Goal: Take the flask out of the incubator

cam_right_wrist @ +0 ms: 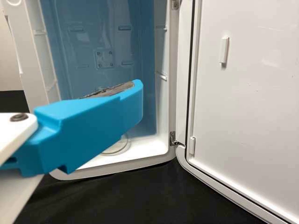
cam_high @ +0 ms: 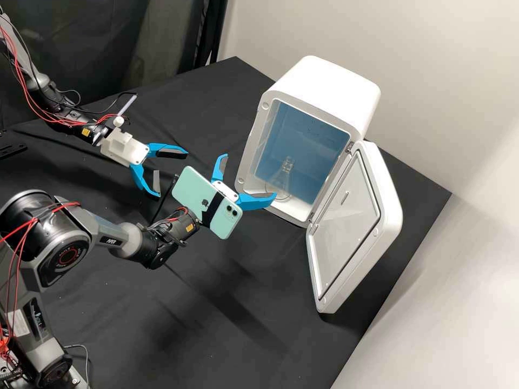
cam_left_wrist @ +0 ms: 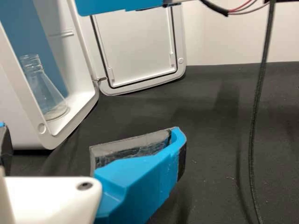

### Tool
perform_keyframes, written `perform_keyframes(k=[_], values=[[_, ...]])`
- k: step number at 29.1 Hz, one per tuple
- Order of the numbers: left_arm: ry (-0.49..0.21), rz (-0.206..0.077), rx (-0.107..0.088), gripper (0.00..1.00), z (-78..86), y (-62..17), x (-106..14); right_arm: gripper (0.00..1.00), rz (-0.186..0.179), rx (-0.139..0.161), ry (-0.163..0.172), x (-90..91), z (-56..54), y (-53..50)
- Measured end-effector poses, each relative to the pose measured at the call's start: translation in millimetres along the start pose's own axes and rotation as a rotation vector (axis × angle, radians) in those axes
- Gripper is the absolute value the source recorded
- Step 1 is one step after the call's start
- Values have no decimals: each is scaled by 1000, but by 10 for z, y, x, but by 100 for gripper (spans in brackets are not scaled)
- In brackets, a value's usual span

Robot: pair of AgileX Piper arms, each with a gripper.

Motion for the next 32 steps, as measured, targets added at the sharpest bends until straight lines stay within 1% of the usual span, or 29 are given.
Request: perform_keyframes(k=[5,12,19,25,28,30,32], values=[[25,3,-5,100,-81,6,-18,100,0,0,0,0,0,0],[54,23,-6,100,-184,62,-19,100,0,0,0,0,0,0],[54,23,-6,100,-184,62,-19,100,1,0,1,0,-1,1],[27,25,2,100,-91,79,-6,100,1,0,1,0,-1,1],[11,32,5,100,-38,102,-5,100,4,24,1,-1,10,16],[8,33,8,100,-21,118,-9,100,14,31,3,4,32,27],[8,33,8,100,-21,116,-9,100,25,31,8,1,76,10]])
